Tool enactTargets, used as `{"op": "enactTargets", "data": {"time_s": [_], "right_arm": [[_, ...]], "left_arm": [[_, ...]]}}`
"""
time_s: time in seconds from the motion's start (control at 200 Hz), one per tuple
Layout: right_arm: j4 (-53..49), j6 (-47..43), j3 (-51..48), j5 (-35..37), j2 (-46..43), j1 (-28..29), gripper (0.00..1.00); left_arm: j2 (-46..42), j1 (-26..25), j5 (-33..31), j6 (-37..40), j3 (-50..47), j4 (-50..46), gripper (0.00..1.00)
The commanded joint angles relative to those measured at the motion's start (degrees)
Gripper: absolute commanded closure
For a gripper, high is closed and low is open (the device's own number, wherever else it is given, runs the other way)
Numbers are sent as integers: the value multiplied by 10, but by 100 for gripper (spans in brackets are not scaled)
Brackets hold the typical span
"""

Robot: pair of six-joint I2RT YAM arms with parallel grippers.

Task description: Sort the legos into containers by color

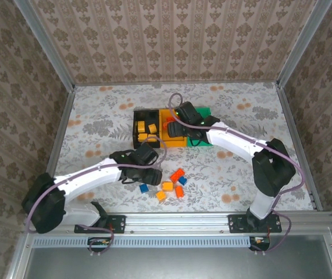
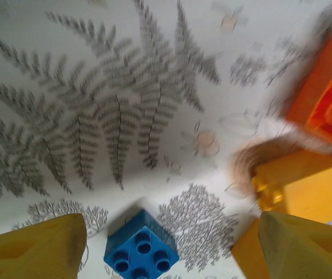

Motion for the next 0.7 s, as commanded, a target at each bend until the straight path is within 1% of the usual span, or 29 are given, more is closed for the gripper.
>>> {"op": "enactTargets", "data": {"time_s": [0.0, 0.165, 0.32, 0.48, 0.595, 0.625, 0.695], "right_arm": [[16, 10, -29, 1, -32, 2, 16], [22, 10, -50, 5, -55, -1, 16], [23, 11, -59, 7, -65, -5, 16], [25, 12, -64, 7, -74, -9, 16], [23, 11, -65, 7, -79, -11, 16], [23, 11, -67, 8, -80, -12, 16], [25, 14, -70, 9, -85, -13, 16]], "left_arm": [[3, -15, 9, -25, -11, -43, 25], [-4, -24, 16, -46, -44, -39, 28], [13, -26, 19, -59, -66, -23, 39], [33, -27, 14, -62, -84, 4, 46], [46, -26, 4, -58, -82, 19, 47], [50, -26, 1, -56, -80, 22, 45], [56, -27, -7, -51, -77, 28, 39]]}}
